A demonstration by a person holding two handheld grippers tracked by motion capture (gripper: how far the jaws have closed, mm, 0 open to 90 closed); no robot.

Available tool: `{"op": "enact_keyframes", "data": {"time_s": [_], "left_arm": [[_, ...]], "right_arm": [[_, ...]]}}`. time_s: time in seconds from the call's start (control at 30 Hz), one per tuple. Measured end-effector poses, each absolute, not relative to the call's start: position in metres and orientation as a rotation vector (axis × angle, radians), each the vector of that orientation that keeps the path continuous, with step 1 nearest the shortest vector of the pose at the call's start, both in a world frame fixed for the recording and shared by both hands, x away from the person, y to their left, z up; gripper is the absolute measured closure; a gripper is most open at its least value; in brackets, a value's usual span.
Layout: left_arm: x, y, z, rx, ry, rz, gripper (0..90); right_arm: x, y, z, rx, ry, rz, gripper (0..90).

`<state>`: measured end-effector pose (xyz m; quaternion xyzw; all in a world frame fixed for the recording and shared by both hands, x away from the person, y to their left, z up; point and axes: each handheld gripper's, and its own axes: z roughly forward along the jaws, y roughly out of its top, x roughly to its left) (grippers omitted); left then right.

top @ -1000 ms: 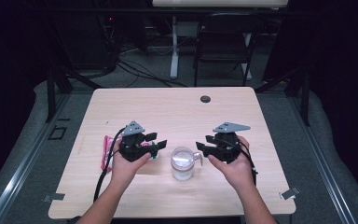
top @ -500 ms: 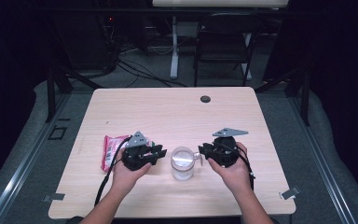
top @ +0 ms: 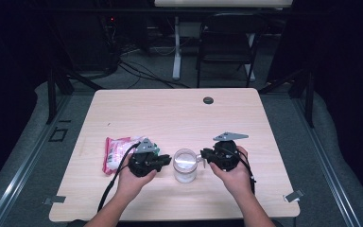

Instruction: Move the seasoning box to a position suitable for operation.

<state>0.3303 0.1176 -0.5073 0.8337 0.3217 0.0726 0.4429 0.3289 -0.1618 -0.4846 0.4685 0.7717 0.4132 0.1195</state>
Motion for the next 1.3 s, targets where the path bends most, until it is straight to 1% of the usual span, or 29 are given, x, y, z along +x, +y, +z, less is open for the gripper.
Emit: {"op": "enact_keyframes", "data": {"time_s": [0.2, 0.47, 0.73, 0.87, 1.3], "left_arm": [[0.3301, 0.1189, -0.5083, 2.091, 0.804, 0.166, 84.0], [0.3272, 0.1149, -0.5123, 2.119, 0.778, 0.152, 84.7], [0.3238, 0.1107, -0.5158, 2.151, 0.756, 0.129, 87.5], [0.3230, 0.1093, -0.5167, 2.162, 0.748, 0.135, 89.5], [0.3217, 0.1095, -0.5151, 2.156, 0.740, 0.140, 89.8]], "right_arm": [[0.3305, -0.1617, -0.4851, 1.362, 2.269, 1.201, 83.0], [0.3302, -0.1610, -0.4851, 1.353, 2.293, 1.202, 83.3], [0.3307, -0.1592, -0.4853, 1.346, 2.295, 1.204, 87.5], [0.3307, -0.1593, -0.4853, 1.342, 2.298, 1.204, 87.5], [0.3302, -0.1595, -0.4855, 1.337, 2.297, 1.200, 87.6]]}}
